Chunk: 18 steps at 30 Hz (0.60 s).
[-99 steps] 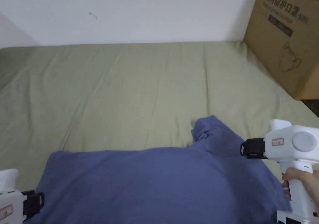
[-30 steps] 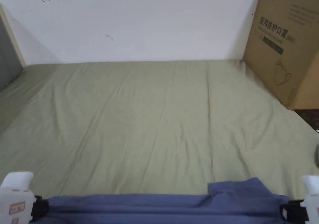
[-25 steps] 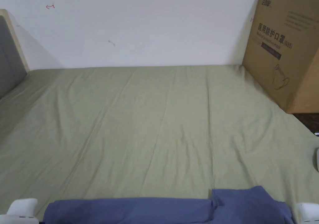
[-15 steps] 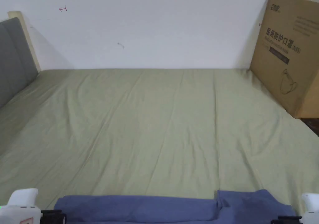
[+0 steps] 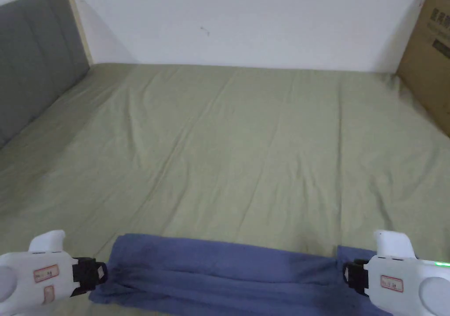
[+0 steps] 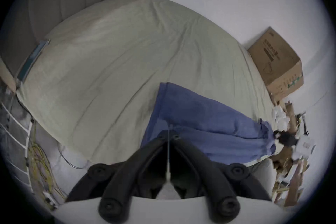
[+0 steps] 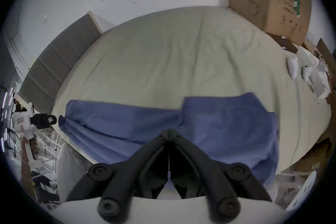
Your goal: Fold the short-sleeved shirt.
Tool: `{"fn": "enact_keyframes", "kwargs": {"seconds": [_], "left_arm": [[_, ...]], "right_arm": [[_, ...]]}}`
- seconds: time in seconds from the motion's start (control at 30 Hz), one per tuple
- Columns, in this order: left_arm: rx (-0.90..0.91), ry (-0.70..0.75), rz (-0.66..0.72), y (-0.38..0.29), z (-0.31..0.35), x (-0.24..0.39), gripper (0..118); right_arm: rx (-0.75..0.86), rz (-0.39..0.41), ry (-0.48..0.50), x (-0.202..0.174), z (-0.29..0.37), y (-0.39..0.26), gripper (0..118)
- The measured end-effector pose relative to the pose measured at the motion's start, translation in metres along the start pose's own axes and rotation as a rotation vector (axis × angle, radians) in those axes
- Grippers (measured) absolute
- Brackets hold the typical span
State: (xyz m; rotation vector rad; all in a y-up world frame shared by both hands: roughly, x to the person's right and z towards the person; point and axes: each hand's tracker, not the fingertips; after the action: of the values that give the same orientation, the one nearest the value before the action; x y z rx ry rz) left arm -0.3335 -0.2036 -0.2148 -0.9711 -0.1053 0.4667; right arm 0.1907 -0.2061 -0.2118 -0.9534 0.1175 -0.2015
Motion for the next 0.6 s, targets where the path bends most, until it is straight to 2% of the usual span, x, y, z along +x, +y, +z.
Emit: {"fn": "enact_keyframes", "kwargs": {"seconds": [0.03,0.07,0.1,0.13,0.17,0.23,0.33,0.47,0.5,0.53,0.57,0.6], "left_arm": [[-0.018,-0.024,0.043,0.001,0.001,-0.007,12],[-0.054,-0.052,0.08,0.002,-0.001,-0.012,37],[-0.081,-0.085,0.109,0.006,-0.011,-0.023,83],[-0.073,-0.11,0.125,0.006,-0.015,-0.028,107],[-0.051,-0.129,0.139,0.005,-0.016,-0.031,115],[-0.06,-0.138,0.196,0.005,-0.025,-0.035,112],[-0.093,-0.143,0.254,0.007,-0.045,-0.046,112],[-0.088,-0.23,0.34,0.008,-0.053,-0.05,108],[-0.088,-0.223,0.343,0.009,-0.054,-0.057,82],[-0.083,-0.209,0.344,0.011,-0.052,-0.056,34],[-0.089,-0.195,0.342,0.013,-0.056,-0.055,8],[-0.089,-0.173,0.347,0.016,-0.061,-0.056,7]], "right_arm": [[-0.014,0.017,0.0,-0.005,-0.006,-0.001,0],[-0.024,0.026,0.001,-0.008,-0.009,-0.001,0],[-0.03,0.029,0.007,-0.012,-0.012,-0.001,0],[-0.041,0.021,0.03,-0.013,-0.015,-0.002,0],[-0.048,-0.001,0.056,-0.014,-0.017,-0.002,0],[-0.057,-0.058,0.096,-0.013,-0.021,0.0,0],[-0.056,-0.067,0.09,-0.022,-0.011,0.001,0],[-0.071,-0.051,0.076,-0.025,-0.012,0.001,0],[-0.075,-0.053,0.072,-0.025,-0.013,0.001,0],[-0.082,-0.057,0.075,-0.025,-0.015,0.001,0],[-0.087,-0.062,0.08,-0.025,-0.017,0.001,0],[-0.093,-0.068,0.08,-0.025,-0.02,0.0,0]]}}
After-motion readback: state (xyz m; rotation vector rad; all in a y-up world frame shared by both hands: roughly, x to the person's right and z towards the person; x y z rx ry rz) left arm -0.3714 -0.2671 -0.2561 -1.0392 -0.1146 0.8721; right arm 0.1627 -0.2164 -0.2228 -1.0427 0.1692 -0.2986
